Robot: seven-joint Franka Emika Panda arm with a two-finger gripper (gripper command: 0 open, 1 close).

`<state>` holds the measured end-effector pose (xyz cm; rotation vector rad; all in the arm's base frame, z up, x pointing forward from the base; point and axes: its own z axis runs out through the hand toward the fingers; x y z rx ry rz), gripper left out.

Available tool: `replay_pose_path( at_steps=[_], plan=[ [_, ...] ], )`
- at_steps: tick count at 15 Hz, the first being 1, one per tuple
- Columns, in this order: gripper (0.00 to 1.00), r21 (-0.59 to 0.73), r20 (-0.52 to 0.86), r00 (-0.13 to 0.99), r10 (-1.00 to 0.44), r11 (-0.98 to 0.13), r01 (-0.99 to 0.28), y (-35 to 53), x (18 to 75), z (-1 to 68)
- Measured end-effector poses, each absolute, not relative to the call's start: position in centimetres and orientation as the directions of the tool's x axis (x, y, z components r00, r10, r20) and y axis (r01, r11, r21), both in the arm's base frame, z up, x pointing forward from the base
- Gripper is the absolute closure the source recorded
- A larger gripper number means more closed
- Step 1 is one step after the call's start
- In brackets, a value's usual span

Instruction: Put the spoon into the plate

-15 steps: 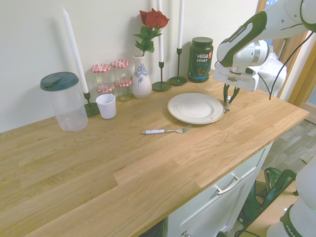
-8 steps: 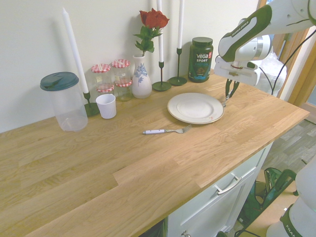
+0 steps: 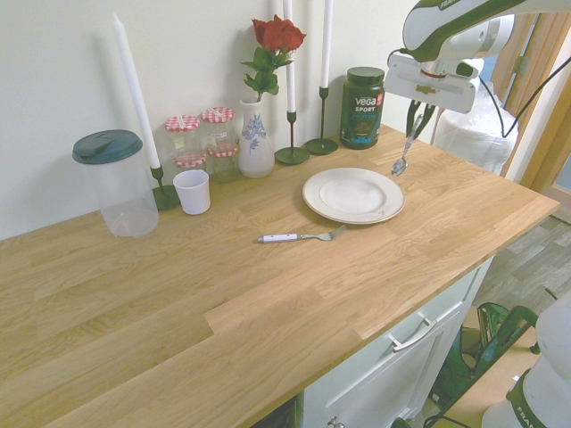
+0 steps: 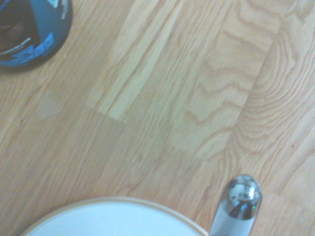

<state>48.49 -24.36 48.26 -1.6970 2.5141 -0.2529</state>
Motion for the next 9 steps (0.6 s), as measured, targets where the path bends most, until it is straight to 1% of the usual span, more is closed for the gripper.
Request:
replay_pose_path(
  at_steps=[2, 5, 9],
  plan=[
    [1.00, -0.194, 0.004, -0.331, -0.944, 0.324, -0.926, -21.9, 49.6, 48.4],
    [1.00, -0.237, -0.004, -0.238, -0.971, 0.232, -0.943, -16.9, 51.8, 48.2],
    [1.00, -0.203, -0.037, -0.199, -0.979, 0.203, -0.958, -13.5, 52.9, 45.5]
  ],
)
